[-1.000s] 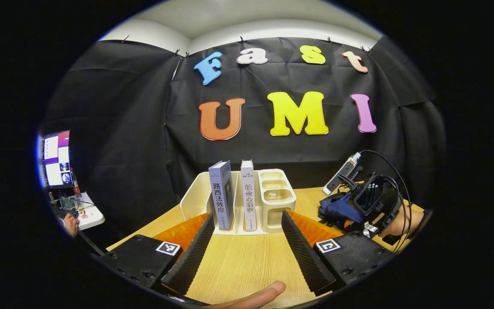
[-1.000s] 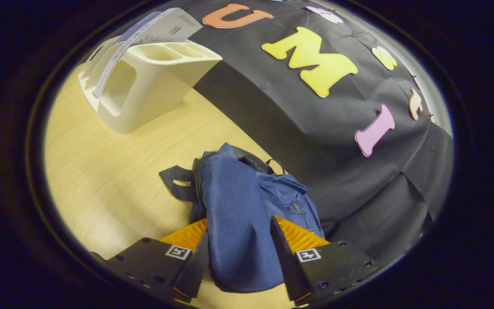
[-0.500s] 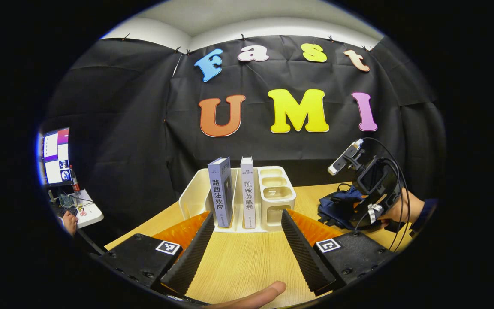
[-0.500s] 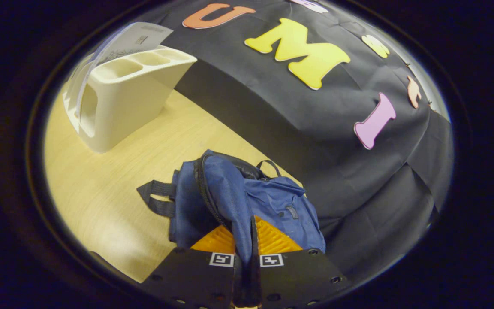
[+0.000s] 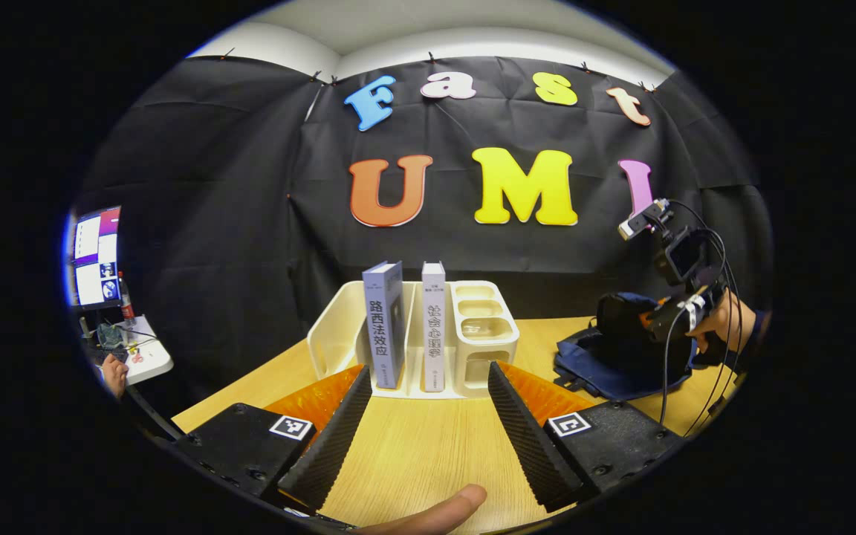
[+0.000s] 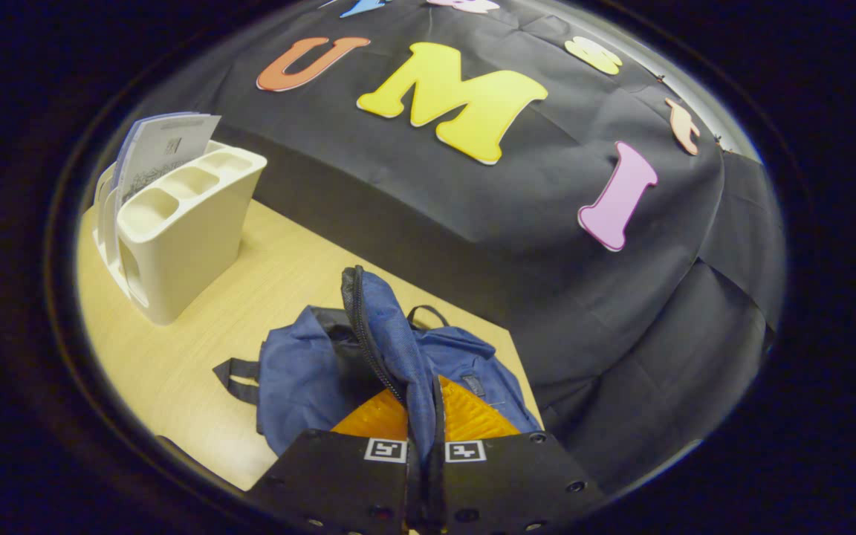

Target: Open the schoolbag, grab two books from the bookshelf and put them into the schoolbag.

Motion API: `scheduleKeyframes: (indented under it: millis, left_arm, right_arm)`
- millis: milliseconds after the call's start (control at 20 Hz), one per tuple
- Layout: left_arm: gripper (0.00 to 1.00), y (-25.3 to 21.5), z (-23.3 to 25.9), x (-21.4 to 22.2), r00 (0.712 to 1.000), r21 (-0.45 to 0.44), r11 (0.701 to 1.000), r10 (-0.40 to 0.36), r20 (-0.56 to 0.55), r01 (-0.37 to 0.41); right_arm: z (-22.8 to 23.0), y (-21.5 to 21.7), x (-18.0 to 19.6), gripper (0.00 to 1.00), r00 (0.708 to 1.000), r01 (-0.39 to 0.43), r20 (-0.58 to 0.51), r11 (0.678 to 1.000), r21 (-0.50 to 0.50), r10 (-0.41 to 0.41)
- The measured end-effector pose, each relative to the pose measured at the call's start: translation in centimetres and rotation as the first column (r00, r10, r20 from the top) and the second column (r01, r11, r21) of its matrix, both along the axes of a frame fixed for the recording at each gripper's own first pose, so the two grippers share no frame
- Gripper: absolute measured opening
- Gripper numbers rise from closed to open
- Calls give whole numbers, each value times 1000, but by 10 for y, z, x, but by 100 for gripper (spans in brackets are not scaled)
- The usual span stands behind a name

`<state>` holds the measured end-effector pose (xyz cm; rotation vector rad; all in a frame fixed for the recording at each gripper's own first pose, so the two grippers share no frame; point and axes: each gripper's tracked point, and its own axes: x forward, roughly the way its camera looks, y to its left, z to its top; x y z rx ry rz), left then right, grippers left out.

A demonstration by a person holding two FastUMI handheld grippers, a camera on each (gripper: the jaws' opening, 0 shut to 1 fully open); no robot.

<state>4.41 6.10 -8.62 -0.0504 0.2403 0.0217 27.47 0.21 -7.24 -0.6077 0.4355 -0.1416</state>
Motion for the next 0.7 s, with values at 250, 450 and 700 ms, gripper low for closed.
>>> scheduleKeyframes:
  millis: [250, 450, 700]
  left_arm:
    - [99, 18, 5, 4, 999, -16, 999, 49, 9, -49]
    - [99, 22, 3, 14, 998, -36, 997, 64, -29, -65]
    - [99, 11, 22, 39, 998, -29, 999, 44, -39, -45]
  right_arm:
    - [40, -35, 11, 4, 993, -45, 111, 999, -26, 48]
    - [51, -53, 15, 4, 991, -89, 103, 996, 19, 87]
    - [58, -69, 12, 4, 986, -138, 101, 987, 76, 130]
